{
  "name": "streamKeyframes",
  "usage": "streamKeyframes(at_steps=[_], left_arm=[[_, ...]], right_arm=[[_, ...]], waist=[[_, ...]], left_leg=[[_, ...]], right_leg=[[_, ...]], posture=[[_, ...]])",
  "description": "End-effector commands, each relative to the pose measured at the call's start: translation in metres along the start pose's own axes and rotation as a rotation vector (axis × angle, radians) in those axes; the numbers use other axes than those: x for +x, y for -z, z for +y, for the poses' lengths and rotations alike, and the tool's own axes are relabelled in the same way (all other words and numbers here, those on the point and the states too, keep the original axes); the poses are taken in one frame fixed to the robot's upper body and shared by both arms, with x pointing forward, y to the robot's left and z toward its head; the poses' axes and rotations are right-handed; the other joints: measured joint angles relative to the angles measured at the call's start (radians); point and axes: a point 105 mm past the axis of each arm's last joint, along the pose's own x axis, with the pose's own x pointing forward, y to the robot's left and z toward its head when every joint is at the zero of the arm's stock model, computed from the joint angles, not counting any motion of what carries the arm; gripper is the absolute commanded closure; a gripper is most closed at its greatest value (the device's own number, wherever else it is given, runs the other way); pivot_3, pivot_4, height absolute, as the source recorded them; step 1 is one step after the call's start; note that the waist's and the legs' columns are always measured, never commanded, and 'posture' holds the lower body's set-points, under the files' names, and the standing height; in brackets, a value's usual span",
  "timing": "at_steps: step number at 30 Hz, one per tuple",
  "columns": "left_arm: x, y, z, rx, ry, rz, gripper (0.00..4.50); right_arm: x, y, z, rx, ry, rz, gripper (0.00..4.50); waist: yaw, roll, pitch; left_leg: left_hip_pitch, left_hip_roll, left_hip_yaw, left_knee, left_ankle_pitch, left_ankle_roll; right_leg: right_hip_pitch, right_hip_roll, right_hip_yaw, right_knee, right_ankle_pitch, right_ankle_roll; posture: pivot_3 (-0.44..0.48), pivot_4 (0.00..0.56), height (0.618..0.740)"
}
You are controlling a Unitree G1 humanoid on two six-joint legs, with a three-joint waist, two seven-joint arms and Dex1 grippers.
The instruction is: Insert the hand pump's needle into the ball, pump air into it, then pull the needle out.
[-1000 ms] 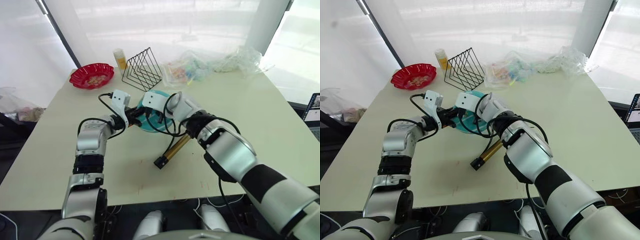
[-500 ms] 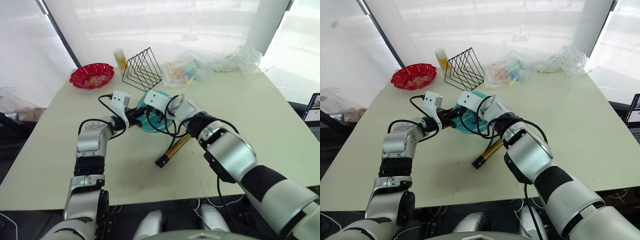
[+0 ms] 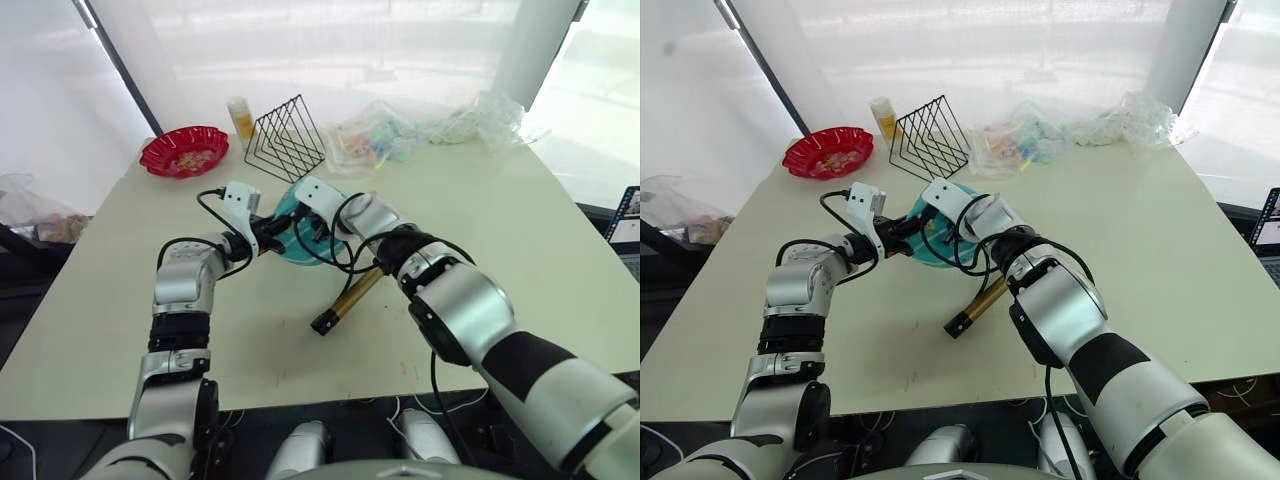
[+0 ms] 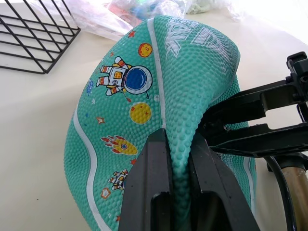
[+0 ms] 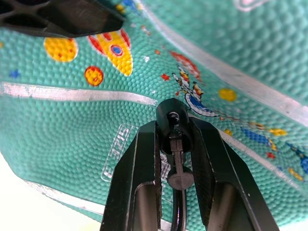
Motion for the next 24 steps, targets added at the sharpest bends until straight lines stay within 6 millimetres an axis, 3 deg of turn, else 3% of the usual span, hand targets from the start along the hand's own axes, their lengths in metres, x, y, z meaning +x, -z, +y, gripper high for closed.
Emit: streamKeyframes(at_steps=[1,8,16,20,24], left_arm=[[0.018,0.008,-0.053,-0.067,0.251,0.008,4.50],[0.017,0.008,-0.055,-0.072,0.257,0.007,4.50],[0.015,0.011,-0.055,-0.076,0.259,0.012,4.50],[0.014,0.011,-0.056,-0.081,0.264,0.013,4.50],[0.013,0.012,-0.053,-0.081,0.256,0.016,4.50]], right_arm=[[0.023,0.027,0.051,0.050,-0.073,0.087,4.18],[0.025,0.030,0.060,0.198,-0.097,0.085,4.18],[0.026,0.033,0.055,0.289,-0.060,0.078,4.18],[0.026,0.021,0.063,0.479,-0.096,0.030,4.18],[0.025,0.018,0.057,0.397,-0.070,0.022,4.18]], waist=[[0.000,0.000,0.000],[0.001,0.000,0.000],[0.001,0.001,0.000],[0.001,0.001,0.000],[0.000,0.001,0.001]], left_leg=[[0.000,0.000,0.000,0.000,0.000,0.000],[0.000,0.000,0.000,0.000,0.000,0.000],[0.000,0.000,0.000,-0.002,0.000,0.000],[0.000,0.000,-0.001,-0.003,0.000,0.000],[0.000,0.000,-0.001,-0.004,0.000,0.000]], right_leg=[[0.000,0.000,0.000,0.000,0.000,0.000],[0.000,0.000,0.000,0.000,0.000,0.000],[0.000,0.000,0.000,-0.001,0.000,0.000],[0.000,0.000,0.000,-0.001,0.000,0.000],[0.000,0.000,0.000,-0.002,0.000,0.000]], posture=[[0.000,0.150,0.740],[0.000,0.150,0.740],[0.000,0.150,0.740],[0.000,0.150,0.740],[0.000,0.150,0.740]])
